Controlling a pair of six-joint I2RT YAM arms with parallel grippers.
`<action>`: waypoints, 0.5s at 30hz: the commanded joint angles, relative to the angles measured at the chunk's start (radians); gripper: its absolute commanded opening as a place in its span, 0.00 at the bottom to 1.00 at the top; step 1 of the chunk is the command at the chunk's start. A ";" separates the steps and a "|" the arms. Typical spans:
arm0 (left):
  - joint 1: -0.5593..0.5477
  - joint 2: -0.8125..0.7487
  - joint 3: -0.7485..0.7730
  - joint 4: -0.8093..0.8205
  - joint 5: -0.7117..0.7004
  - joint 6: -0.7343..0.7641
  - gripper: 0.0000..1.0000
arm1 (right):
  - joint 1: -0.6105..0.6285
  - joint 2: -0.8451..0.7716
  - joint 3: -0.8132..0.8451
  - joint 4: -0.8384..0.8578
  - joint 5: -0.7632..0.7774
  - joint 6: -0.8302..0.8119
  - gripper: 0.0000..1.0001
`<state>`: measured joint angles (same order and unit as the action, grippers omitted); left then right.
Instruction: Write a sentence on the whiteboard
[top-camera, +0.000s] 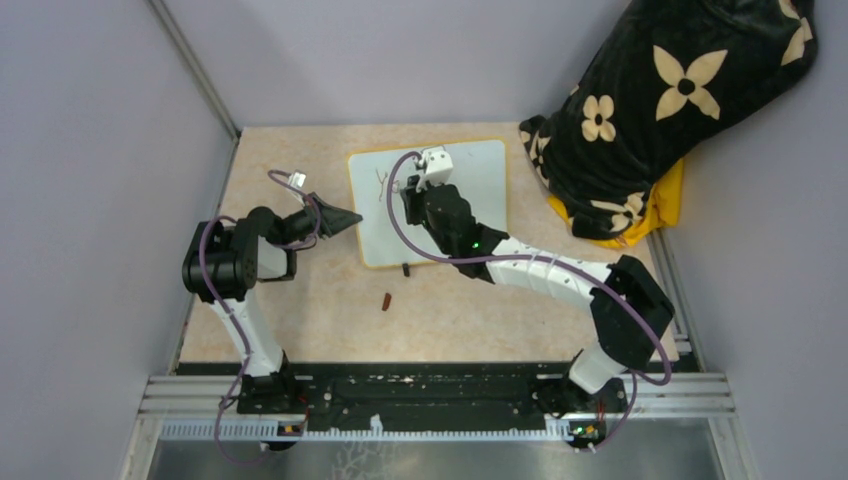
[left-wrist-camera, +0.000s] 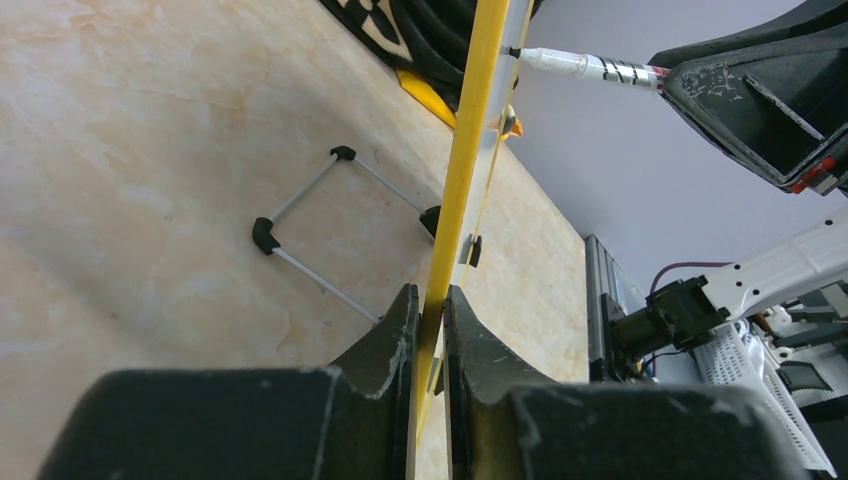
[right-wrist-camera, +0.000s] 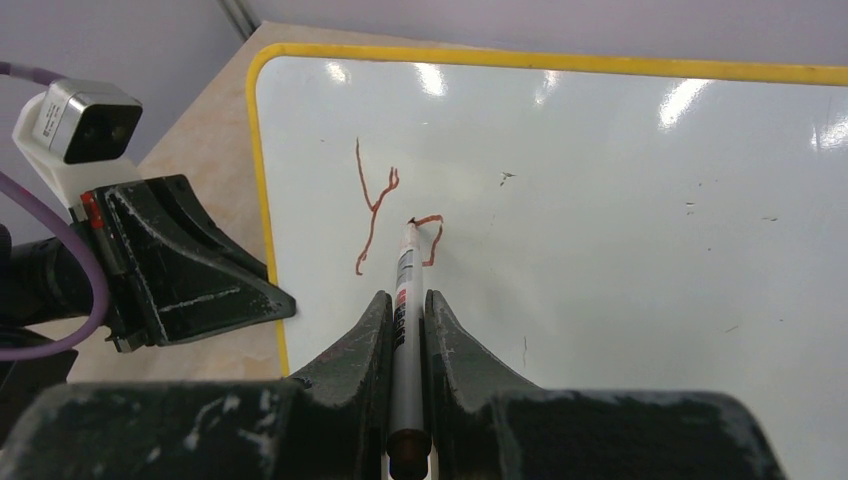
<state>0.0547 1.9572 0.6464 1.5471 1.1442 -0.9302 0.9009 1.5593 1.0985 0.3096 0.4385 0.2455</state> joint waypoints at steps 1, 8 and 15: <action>-0.005 0.014 -0.013 0.244 -0.004 -0.003 0.00 | -0.007 0.016 0.059 0.024 -0.032 0.005 0.00; -0.005 0.016 -0.015 0.244 -0.006 -0.002 0.00 | -0.008 -0.055 0.009 0.045 0.015 0.019 0.00; -0.006 0.016 -0.016 0.244 -0.007 -0.001 0.00 | -0.034 -0.179 -0.063 0.087 0.042 0.026 0.00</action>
<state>0.0540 1.9572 0.6460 1.5475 1.1450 -0.9302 0.8902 1.4757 1.0378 0.3168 0.4473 0.2615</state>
